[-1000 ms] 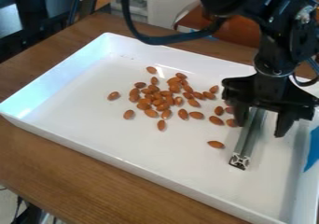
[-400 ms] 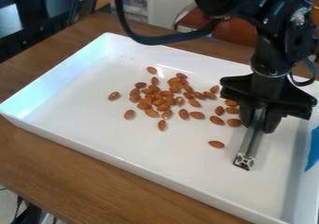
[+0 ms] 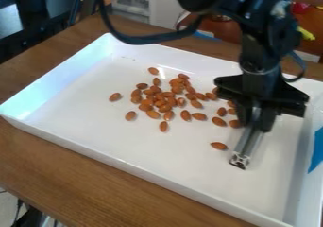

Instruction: Sweep into pile

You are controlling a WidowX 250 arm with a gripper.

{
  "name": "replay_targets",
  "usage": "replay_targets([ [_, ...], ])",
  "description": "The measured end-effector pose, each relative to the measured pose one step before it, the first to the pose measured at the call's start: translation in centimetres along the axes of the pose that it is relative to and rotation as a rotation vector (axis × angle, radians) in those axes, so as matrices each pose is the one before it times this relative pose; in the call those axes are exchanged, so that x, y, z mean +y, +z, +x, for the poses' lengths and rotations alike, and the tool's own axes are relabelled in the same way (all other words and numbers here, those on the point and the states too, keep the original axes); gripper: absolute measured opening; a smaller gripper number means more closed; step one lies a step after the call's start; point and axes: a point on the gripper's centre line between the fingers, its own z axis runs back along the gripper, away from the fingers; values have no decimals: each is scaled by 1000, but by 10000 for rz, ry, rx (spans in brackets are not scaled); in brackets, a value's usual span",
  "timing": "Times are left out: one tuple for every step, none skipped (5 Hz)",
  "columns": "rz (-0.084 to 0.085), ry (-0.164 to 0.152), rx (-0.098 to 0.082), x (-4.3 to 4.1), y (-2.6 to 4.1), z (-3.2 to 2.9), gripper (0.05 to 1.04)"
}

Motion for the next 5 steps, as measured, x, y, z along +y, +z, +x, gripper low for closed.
replay_targets([
  [5,213,145,2909,-185,498,308],
  [48,58,-86,2885,212,-5,308],
  [64,-119,0,2650,218,-297,308],
  [165,-358,22,2329,376,-474,308],
  [331,-17,41,2475,178,-322,308],
])
